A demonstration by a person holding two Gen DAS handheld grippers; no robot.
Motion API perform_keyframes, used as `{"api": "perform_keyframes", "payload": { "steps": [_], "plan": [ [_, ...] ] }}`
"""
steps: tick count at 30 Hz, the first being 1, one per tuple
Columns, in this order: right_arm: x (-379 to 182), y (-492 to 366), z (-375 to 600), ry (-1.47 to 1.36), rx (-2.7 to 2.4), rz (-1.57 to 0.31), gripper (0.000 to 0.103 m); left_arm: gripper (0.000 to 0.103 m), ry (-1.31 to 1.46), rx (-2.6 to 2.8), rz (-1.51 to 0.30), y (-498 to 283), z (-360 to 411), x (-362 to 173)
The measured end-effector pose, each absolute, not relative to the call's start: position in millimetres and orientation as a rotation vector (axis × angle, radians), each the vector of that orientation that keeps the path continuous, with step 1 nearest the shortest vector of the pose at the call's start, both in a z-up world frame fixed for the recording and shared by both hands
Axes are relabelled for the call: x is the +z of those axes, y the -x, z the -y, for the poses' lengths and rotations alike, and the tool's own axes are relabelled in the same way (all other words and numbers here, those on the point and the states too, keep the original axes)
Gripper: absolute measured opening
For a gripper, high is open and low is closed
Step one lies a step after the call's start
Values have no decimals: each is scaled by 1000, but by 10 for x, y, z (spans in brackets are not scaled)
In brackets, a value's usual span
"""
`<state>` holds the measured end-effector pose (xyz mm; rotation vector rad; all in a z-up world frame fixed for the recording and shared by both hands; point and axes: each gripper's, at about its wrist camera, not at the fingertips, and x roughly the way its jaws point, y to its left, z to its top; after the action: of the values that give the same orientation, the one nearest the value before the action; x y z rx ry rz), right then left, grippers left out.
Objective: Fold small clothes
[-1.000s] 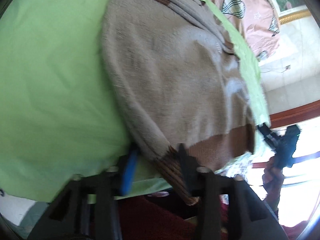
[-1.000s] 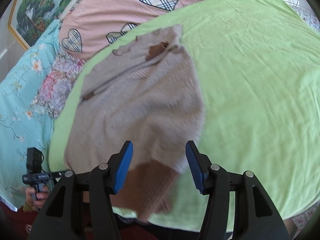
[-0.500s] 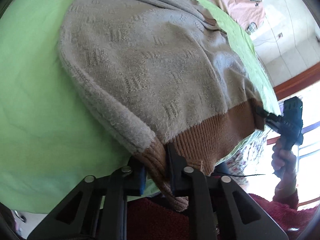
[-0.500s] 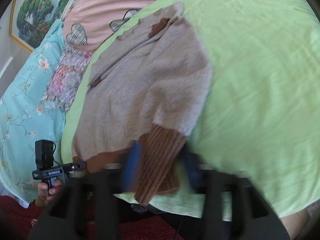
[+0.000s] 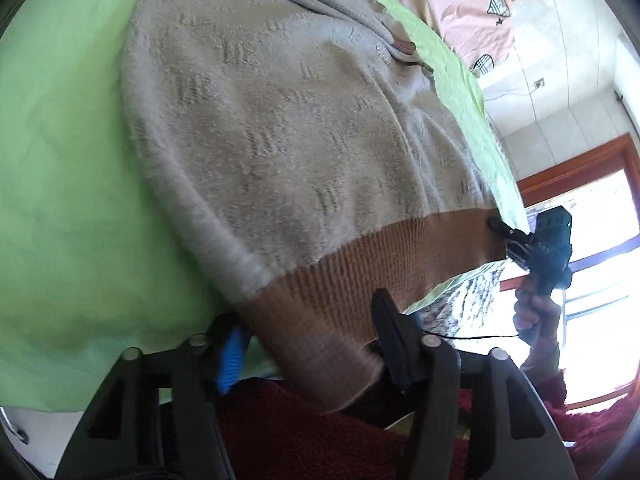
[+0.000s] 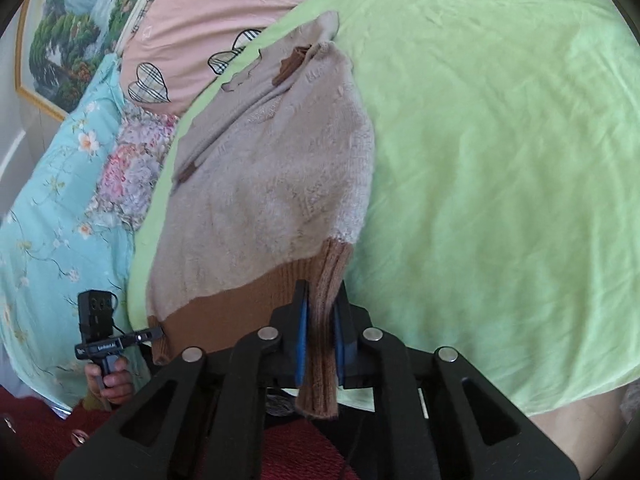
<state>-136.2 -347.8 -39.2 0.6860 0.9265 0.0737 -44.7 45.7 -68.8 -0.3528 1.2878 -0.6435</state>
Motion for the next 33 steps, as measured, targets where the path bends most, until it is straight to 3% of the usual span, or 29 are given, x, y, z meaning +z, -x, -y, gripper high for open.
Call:
{"api": "perform_keyframes", "payload": {
  "steps": [2,3,4,6,15,16,19,25,33],
  "plan": [
    [-413,1313,3468,-690,83,-925,17,55,319,-634,-1268,455,-390,-692],
    [-424,1290,3462,-689,85,-924,17,38,279,-626,-1246,469,-350,-677],
    [-435,1276,3453,-682,82,-927,17,8,243,-614,-1233,487,-330,-667],
    [-415,1300,3446,-666,77,-923,8,7,216,-600,-1218,527,-377,-667],
    [-448,1391,3520,-673,80,-905,10,11,352,-632,-1248,456,-606,-811],
    [-465,1358,3502,-684,94,-903,10,7,311,-631,-1225,484,-577,-774],
    [-442,1386,3512,-679,99,-897,9,5,218,-626,-1131,642,-576,-585],
    [-462,1647,3744,-783,111,-861,7,5,318,-640,-1011,716,-834,-320],
    [79,1384,3691,-803,245,-655,7,5,425,-651,-818,433,-1033,296]
  ]
}}
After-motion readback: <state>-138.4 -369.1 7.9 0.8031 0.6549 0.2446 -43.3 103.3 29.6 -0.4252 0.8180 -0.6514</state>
